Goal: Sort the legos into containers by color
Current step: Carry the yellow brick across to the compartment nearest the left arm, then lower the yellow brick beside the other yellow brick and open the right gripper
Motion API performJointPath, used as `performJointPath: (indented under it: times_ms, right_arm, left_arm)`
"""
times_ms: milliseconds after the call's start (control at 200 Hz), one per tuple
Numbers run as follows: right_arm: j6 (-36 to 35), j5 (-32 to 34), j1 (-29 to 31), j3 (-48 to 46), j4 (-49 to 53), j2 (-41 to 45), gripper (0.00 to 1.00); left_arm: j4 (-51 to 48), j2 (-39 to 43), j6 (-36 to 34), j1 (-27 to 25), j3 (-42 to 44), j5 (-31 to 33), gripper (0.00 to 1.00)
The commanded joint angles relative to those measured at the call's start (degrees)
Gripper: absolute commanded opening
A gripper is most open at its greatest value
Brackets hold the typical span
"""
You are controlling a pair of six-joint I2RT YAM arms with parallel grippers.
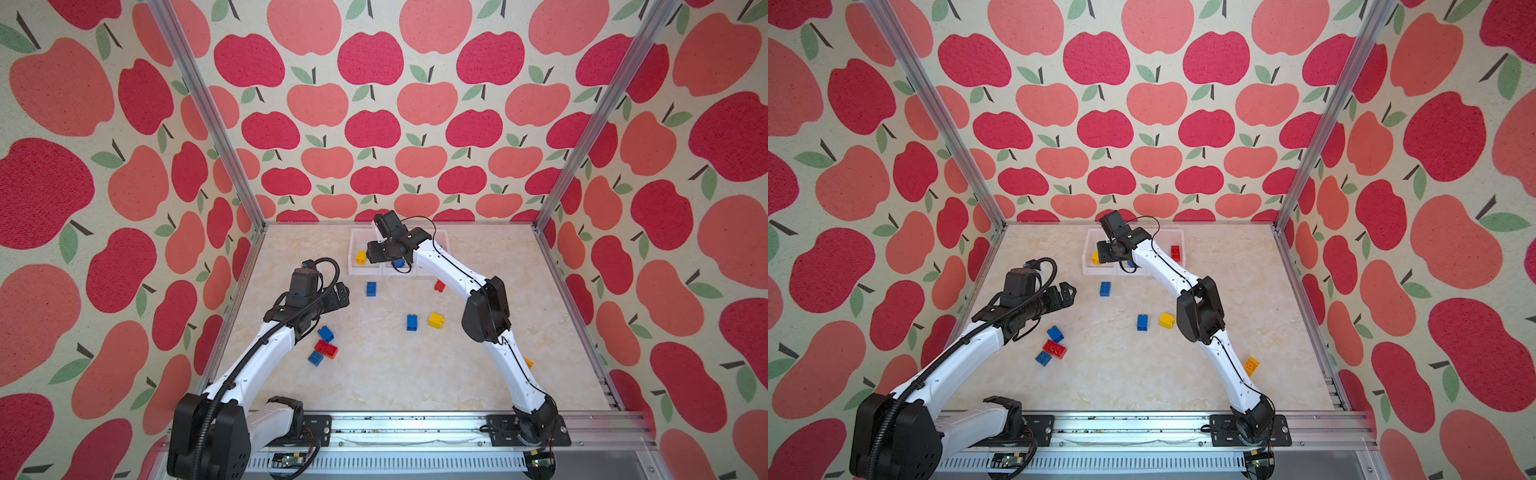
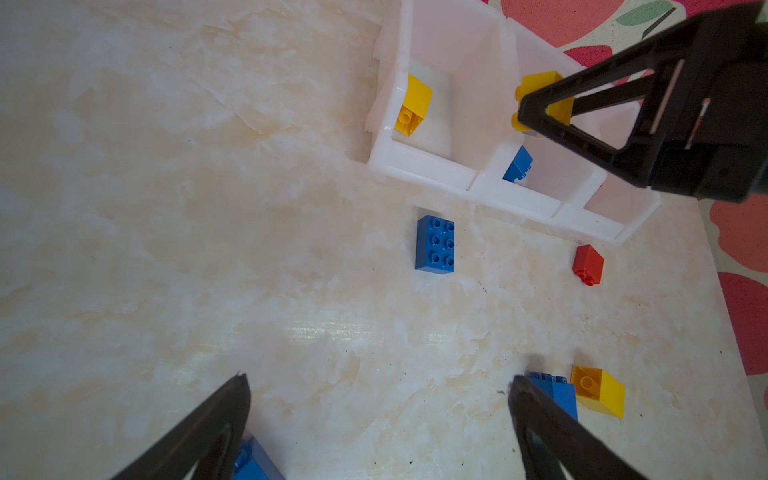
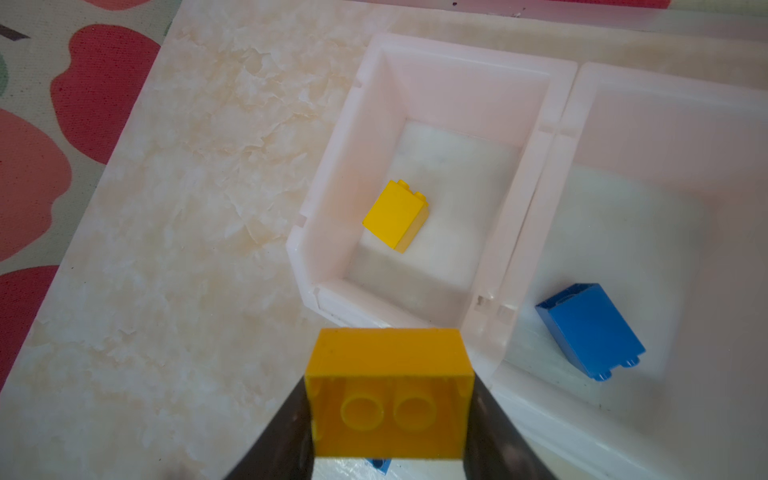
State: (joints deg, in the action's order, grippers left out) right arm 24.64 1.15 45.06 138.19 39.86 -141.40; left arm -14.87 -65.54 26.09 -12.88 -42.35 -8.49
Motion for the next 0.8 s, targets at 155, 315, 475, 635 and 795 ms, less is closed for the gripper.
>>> performJointPath:
  times_ms: [155,315,475,635,795]
  right_arm:
    - [-1.3,-3.4,0.2,4.7,-4.8,-4.9,0.48]
    - [-1.3,-2.7,-0.4,6.2,-4.7,-7.0,0.52]
    - [-1.0,-2.4,-1.1,7.1,-4.8,-8.3,0.59]
    - [-1.0,-2.9,-1.3,7.1,-4.9,-8.6,0.68]
    - [-1.0,-3.1,-1.2,7.1,-4.9,-8.0,0.70]
  left_arm:
    - [-1.9,0.8,-0.2,0.7,0.5,-0.5,0.99]
    - [-1.7,0.3,-0.2,0.8,0.3,-0.7,0.99]
    - [-1.6,0.1,-0.2,0.8,0.0,-0.7,0.99]
    - [-2.1,0.4,-0.4,0.9,-0.2,-0.6,0.99]
    - [-2.3,0.7,-0.5,1.0,-0.2,-0.5,0.99]
